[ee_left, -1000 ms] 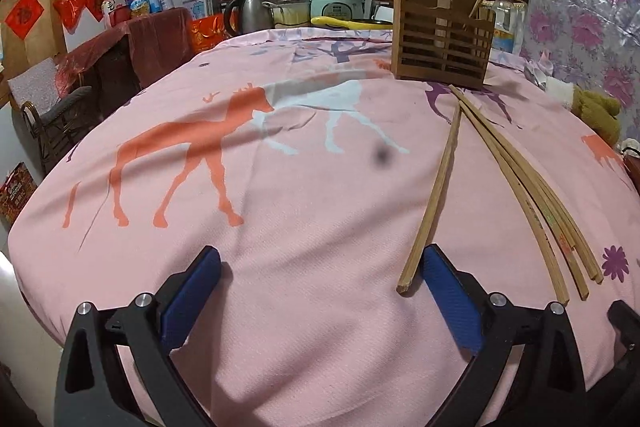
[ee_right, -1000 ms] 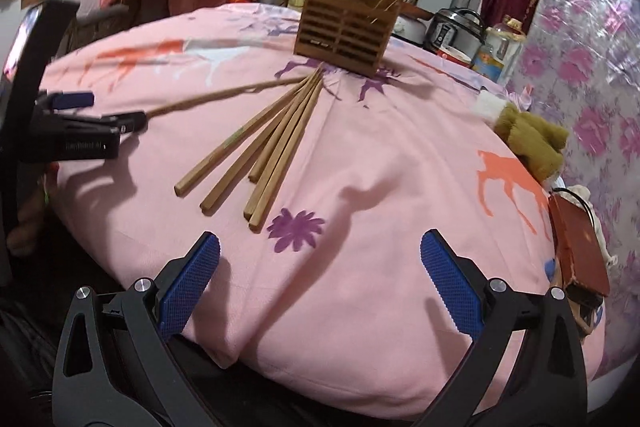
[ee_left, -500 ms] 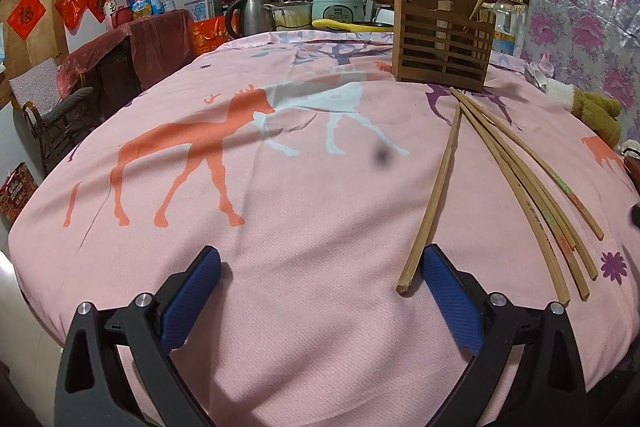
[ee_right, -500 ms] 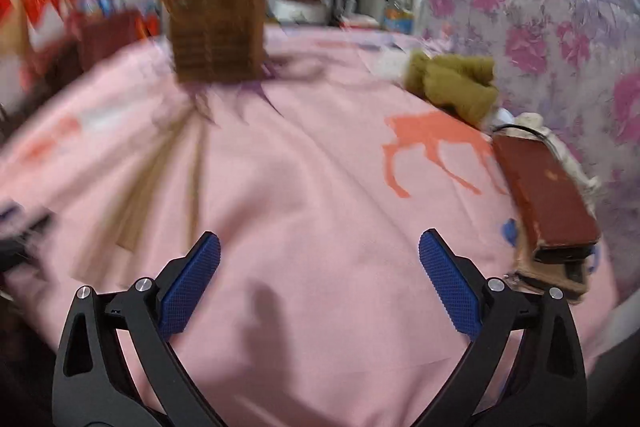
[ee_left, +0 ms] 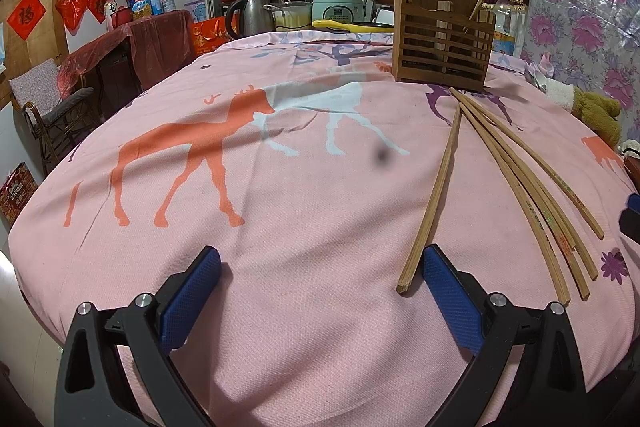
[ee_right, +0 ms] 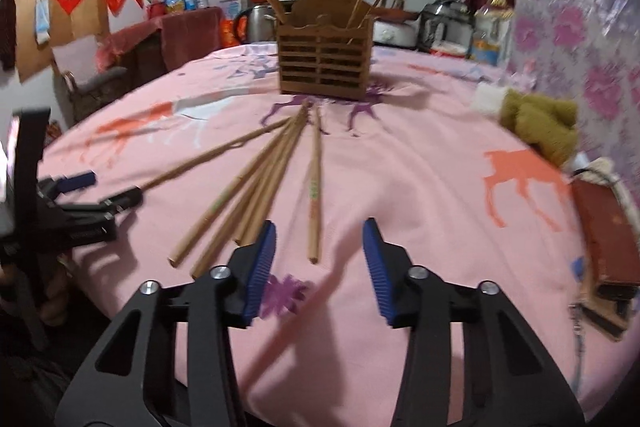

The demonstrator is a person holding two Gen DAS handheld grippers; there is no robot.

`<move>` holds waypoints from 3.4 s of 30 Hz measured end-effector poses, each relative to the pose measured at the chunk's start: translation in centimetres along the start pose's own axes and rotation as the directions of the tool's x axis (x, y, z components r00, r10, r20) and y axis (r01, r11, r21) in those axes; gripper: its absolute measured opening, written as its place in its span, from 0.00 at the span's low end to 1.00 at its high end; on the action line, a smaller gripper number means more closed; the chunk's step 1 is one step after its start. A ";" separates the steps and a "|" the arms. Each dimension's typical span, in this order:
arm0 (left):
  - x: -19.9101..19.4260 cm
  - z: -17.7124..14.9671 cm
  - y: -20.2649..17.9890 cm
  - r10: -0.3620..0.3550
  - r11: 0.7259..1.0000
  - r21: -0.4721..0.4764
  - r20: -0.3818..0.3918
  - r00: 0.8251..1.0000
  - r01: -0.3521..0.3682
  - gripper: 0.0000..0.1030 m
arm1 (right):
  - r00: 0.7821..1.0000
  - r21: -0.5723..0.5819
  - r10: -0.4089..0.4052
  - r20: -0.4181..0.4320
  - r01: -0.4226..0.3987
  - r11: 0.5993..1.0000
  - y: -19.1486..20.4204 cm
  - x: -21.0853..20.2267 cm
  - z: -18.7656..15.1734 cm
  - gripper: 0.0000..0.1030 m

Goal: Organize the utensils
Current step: 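Close the right tool on a chopstick while the left tool lowers onto another, then close the left tool on its chopstick and carry both chopsticks to the holder, then lower both held chopsticks into the slatted holder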

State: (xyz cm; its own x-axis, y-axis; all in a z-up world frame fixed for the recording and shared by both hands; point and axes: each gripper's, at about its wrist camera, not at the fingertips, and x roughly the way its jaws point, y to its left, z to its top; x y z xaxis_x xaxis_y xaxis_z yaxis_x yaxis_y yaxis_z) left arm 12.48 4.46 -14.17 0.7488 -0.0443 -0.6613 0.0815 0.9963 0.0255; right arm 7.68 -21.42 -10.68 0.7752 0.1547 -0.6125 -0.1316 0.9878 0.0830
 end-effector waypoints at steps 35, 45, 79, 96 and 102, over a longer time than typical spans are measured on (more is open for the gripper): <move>-1.4 -0.3 -2.5 -0.229 0.967 0.106 -0.016 0.973 0.230 0.34 | 0.996 0.033 -0.033 -0.087 0.036 0.999 0.3 2.3 -1.4 0.08; -2.4 -0.4 -4.0 -0.301 0.944 0.136 -0.018 0.953 0.301 0.06 | 0.997 0.023 -0.050 -0.064 0.051 0.998 0.3 1.8 -1.1 0.05; -10.5 18.6 -6.1 -0.436 0.897 0.161 0.171 0.884 0.411 0.06 | 0.945 0.071 0.006 0.328 -0.031 0.997 -1.6 -8.6 16.7 0.05; -11.2 29.3 -7.3 -0.456 0.885 0.221 0.241 0.856 0.409 0.06 | 0.929 0.034 0.008 0.370 -0.022 0.999 -0.9 -4.9 26.1 0.05; -10.5 35.8 -8.4 -0.399 0.914 0.221 0.344 0.850 0.339 0.06 | 0.908 0.037 -0.036 0.417 0.023 0.999 -1.0 -3.3 31.8 0.05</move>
State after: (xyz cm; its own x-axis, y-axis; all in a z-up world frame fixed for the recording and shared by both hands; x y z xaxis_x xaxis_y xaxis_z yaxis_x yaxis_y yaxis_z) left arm 27.48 -6.10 19.35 0.8303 -0.4601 -0.3145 0.4741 0.8798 -0.0354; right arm 24.91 -22.41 16.28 0.9666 0.1113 -0.2310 -0.0906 0.9910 0.0984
